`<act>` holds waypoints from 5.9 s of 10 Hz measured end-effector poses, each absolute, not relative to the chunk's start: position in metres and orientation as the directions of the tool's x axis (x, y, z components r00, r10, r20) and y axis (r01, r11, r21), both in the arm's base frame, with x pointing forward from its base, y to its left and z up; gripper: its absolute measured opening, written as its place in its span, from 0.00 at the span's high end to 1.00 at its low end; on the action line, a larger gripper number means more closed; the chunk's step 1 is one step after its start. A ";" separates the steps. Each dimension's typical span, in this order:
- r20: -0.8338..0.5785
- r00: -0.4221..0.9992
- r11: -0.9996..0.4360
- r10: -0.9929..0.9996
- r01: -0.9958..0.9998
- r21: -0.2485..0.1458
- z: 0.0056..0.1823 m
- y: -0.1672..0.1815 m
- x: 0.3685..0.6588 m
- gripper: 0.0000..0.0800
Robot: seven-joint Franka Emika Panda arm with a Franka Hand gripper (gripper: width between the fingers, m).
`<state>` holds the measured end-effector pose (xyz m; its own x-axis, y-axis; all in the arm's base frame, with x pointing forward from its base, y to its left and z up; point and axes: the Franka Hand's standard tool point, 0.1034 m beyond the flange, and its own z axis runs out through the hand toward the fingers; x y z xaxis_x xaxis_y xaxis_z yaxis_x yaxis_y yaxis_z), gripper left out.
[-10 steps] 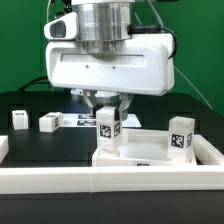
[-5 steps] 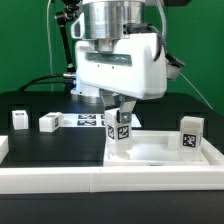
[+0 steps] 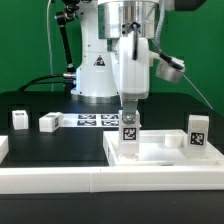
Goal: Assemble square table
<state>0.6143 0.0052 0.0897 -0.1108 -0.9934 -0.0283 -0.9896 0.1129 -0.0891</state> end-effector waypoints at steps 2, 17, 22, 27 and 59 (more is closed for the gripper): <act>-0.039 -0.199 0.201 -0.979 -0.976 -0.086 0.089 0.006 0.614 0.64; 0.038 0.668 -0.669 -0.743 -0.739 -0.083 0.089 0.012 0.614 0.19; 0.068 0.913 -0.915 -0.403 -0.400 -0.052 0.090 0.009 0.615 0.19; 0.079 0.990 -0.993 -0.120 -0.119 -0.021 0.090 0.005 0.615 0.19; -0.024 0.312 -0.310 -0.950 -0.950 -0.043 0.089 0.020 0.614 0.19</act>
Offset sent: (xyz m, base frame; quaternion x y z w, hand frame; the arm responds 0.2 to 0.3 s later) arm 0.0000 0.0000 0.0000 0.0000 0.0000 0.0650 0.9979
